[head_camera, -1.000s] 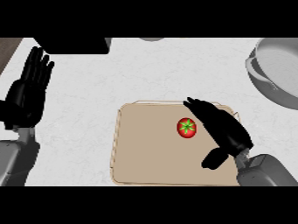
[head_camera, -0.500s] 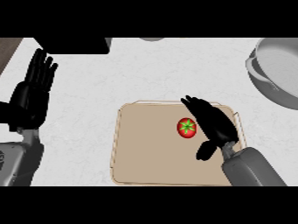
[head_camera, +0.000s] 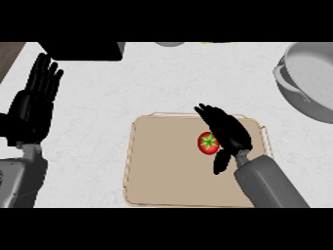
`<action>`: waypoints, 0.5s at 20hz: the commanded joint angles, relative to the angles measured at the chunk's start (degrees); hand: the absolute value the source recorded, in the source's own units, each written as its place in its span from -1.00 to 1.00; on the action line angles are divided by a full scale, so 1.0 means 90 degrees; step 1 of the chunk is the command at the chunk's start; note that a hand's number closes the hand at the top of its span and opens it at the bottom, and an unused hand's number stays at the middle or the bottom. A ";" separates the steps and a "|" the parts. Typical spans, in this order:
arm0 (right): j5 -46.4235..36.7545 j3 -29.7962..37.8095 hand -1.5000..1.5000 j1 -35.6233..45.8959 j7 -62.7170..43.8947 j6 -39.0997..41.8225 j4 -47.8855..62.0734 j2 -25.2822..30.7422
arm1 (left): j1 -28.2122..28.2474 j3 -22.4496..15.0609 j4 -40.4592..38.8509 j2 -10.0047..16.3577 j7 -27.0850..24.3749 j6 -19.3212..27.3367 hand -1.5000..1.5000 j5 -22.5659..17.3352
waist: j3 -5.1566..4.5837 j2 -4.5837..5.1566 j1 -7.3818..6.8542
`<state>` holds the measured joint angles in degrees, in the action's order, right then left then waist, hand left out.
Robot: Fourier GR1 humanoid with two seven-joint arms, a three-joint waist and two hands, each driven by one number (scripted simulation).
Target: Pick the tomato from the tray and place it in the pot
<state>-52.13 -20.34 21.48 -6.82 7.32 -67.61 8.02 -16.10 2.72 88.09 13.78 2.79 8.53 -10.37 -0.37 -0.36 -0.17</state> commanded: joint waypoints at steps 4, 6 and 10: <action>-0.0347 -0.0158 1.00 0.0098 0.0684 -0.0331 0.0887 -0.0408 | 0.0131 0.0237 0.0174 0.0067 0.0019 -0.0203 0.00 -0.0069 | 0.0043 0.0046 -0.0030; -0.0406 -0.0223 1.00 0.0315 0.1178 -0.0492 0.0960 -0.0342 | -0.0296 -0.0019 0.0013 -0.0139 0.0204 0.0148 0.00 0.0236 | 0.0045 0.0052 -0.0015; -0.0598 -0.0284 1.00 0.0243 0.1153 -0.0732 0.1078 -0.0568 | 0.0207 0.0028 0.0077 -0.0087 -0.0148 -0.0204 0.00 0.0139 | 0.0043 0.0052 -0.0032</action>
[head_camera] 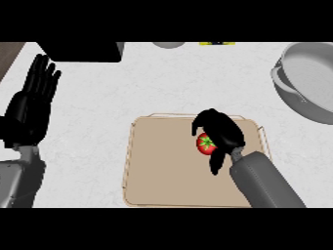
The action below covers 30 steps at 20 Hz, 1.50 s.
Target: Pick the tomato from the tray and place it in the pot
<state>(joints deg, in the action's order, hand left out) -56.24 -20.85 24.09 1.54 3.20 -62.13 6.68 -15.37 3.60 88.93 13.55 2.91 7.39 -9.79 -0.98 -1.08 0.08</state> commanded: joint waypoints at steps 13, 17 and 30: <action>-0.1002 0.0992 1.00 0.1001 -0.1773 -0.0878 0.0672 -0.0594 | 0.0019 -0.0005 -0.0053 -0.0166 -0.0192 -0.0150 0.00 0.0022 | 0.0111 0.0240 -0.0263; -0.0796 0.2245 1.00 0.1733 -0.3122 -0.0883 0.0734 -0.0049 | -0.0175 -0.0018 0.0069 -0.0088 -0.0088 -0.0156 0.00 0.0036 | 0.0113 0.0425 -0.0387; -0.2938 0.3217 1.00 0.4139 -0.7184 -0.2116 0.2242 0.1444 | -0.0483 -0.0483 0.0028 -0.0374 -0.0061 -0.0200 0.00 0.0177 | 0.0082 0.0532 -0.0943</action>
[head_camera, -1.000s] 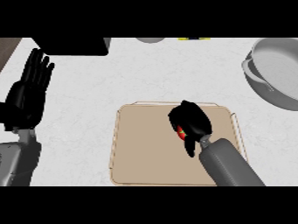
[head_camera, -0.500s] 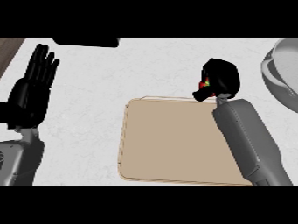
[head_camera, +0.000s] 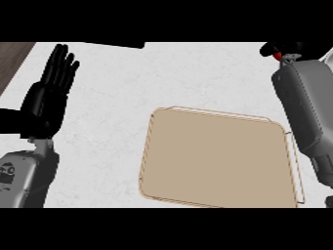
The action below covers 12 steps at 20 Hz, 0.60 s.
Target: Pick the tomato from the tray and place it in the pot
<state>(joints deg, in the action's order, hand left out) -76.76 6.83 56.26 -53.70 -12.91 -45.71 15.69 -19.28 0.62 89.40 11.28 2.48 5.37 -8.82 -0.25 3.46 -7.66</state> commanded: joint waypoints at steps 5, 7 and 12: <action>-0.1711 0.0056 1.00 0.0965 -0.2015 -0.0711 0.0989 0.0733 | -0.0056 -0.0184 -0.0080 -0.0228 0.0013 0.0145 0.00 0.0123 | 0.0016 -0.0044 -0.0021; -0.1952 0.0161 1.00 0.1021 -0.2287 -0.0859 0.1135 0.0780 | -0.0009 -0.0180 -0.0162 -0.0240 -0.0036 0.0206 0.00 0.0197 | 0.0023 -0.0068 0.0075; -0.2250 0.0538 1.00 0.1282 -0.2579 -0.0634 0.1672 0.0846 | -0.0093 0.0124 -0.0221 -0.0032 0.0008 0.0112 0.00 0.0026 | 0.0026 -0.0157 0.0265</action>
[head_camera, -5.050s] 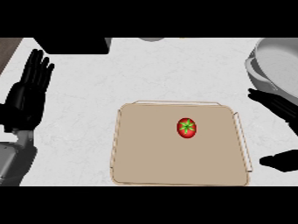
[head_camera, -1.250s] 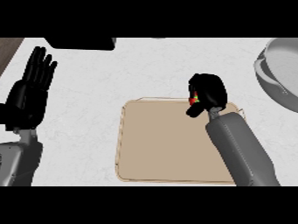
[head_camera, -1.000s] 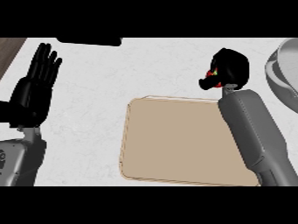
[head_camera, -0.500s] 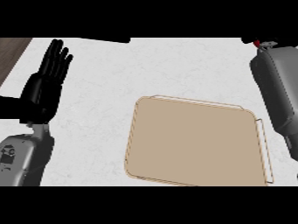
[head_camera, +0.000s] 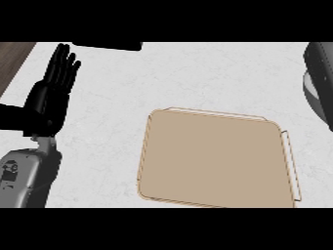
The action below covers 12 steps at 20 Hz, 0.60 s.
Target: Pick the tomato from the tray and place it in the pot
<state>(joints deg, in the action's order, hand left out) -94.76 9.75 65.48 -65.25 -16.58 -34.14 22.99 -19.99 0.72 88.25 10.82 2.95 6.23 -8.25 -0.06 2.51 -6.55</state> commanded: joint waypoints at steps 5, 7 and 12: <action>-0.0360 0.0586 1.00 -0.0060 -0.1221 -0.0670 0.0779 0.0102 | -0.0086 0.0254 -0.0214 0.0115 0.0075 0.0057 0.00 -0.0039 | 0.0015 -0.0088 0.0339; -0.0339 0.0777 1.00 -0.0213 -0.1147 -0.0878 0.0845 0.0207 | 0.0269 0.0158 0.0095 0.0066 0.0110 0.0057 0.00 -0.0029 | 0.0018 -0.0136 0.0311; -0.0342 0.1045 1.00 -0.0477 -0.0828 -0.1370 0.0741 0.0345 | 0.0218 0.0215 -0.0111 0.0011 -0.0058 0.0188 0.00 0.0098 | 0.0014 -0.0192 0.0510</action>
<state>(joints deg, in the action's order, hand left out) -97.54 17.52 62.51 -64.38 -22.23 -27.96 26.03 -18.48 2.77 87.02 11.33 2.53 7.07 -8.09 0.06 1.13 -2.70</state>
